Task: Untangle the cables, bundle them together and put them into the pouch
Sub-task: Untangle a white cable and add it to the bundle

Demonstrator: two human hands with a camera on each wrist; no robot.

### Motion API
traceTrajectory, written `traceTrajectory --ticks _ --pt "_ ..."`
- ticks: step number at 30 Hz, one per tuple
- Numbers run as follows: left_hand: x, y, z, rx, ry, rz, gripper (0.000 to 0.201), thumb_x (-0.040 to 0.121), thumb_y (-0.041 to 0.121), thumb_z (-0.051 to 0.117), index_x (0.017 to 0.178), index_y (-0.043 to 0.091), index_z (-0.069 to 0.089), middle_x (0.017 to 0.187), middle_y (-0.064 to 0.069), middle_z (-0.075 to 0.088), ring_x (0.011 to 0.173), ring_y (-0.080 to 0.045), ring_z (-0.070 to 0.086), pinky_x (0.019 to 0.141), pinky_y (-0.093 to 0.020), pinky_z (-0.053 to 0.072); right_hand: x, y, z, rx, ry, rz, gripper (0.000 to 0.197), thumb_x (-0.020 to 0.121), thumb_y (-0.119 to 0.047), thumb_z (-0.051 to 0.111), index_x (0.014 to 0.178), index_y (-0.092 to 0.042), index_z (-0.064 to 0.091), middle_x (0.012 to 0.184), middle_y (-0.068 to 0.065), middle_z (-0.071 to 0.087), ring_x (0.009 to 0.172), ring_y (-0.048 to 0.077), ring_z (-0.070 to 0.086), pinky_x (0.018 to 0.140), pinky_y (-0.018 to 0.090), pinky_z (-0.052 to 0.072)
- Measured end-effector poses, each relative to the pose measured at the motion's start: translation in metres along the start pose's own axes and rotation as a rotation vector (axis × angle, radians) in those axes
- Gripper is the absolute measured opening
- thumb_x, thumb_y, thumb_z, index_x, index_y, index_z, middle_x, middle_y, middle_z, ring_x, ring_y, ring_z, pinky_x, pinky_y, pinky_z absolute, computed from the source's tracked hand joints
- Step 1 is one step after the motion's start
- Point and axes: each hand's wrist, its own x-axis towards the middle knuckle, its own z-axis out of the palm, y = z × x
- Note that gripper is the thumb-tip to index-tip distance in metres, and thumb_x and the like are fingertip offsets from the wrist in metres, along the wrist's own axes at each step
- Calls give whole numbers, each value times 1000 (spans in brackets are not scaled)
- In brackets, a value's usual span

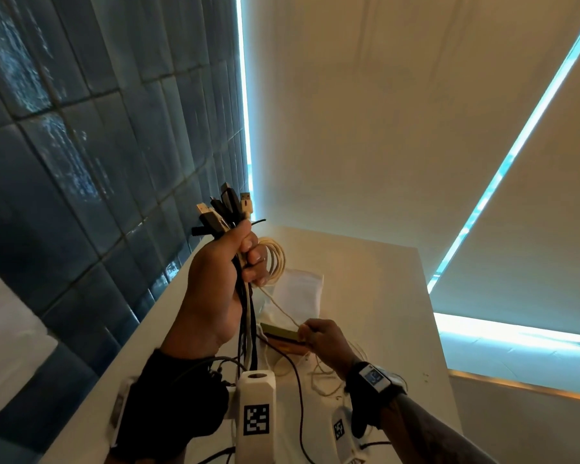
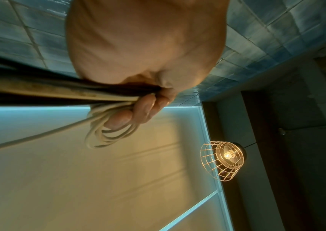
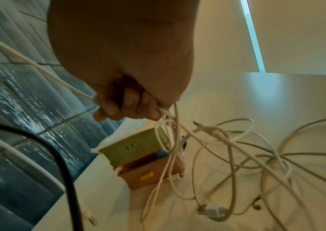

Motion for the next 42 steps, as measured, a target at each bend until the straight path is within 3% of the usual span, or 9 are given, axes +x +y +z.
traceTrajectory --ticks 6,9,13,18,24,28,32,37,42 --pt "10 -9 -12 103 113 -16 38 100 27 41 62 18 40 55 4 41 43 -10 30 52 -28 25 -10 -50 -12 149 185 -64 18 89 -15 62 78 -5 72 56 -2 56 50 9 45 45 20 35" --pt "12 -20 -13 150 164 -59 38 100 28 42 64 16 40 56 0 48 44 -11 39 52 -28 30 -23 -99 -20 319 146 -208 15 91 -15 62 84 -4 70 57 1 54 49 10 41 42 20 31" --pt "14 -33 -13 194 214 -119 37 99 31 44 67 14 46 66 -7 67 59 -18 61 66 -33 42 -48 -143 -22 385 38 -420 13 92 -13 61 88 -3 68 61 1 55 51 9 43 45 17 33" --pt "13 -27 -4 64 180 -126 39 100 27 42 64 13 43 56 0 65 59 -15 63 63 -29 49 -69 -154 -20 389 -88 -529 10 92 -5 58 86 -4 66 60 -10 60 52 7 43 47 15 34" --pt "15 -18 -7 -272 9 -113 37 98 29 44 64 15 41 70 -6 46 70 -20 54 67 -32 53 -71 -125 -19 492 -267 -287 10 91 2 55 88 6 65 59 -1 51 49 4 45 49 12 41" --pt "8 -17 -4 -235 10 -49 38 97 30 42 62 15 40 64 -6 54 56 -18 53 67 -32 43 -70 -110 -21 538 -284 -167 15 93 8 47 99 17 59 53 -5 53 45 -1 51 46 9 44" --pt "5 -23 -4 -207 19 -24 39 97 31 42 60 18 42 65 -5 57 53 -15 48 68 -33 37 -68 -101 -19 498 -266 -120 15 95 8 44 101 13 58 49 -11 58 44 -3 54 44 7 42" --pt "4 -22 -4 -102 7 16 39 98 29 41 61 19 37 61 1 42 50 -13 29 60 -32 27 -56 -80 -12 425 -189 -32 13 95 5 47 94 6 60 48 -12 58 42 -4 53 43 6 39" --pt "2 -14 -7 -15 3 25 38 98 31 43 62 19 37 61 2 37 49 -11 27 57 -31 26 -35 -50 -8 212 -113 3 17 95 -6 54 80 -2 62 51 -12 50 41 -4 43 43 8 32"
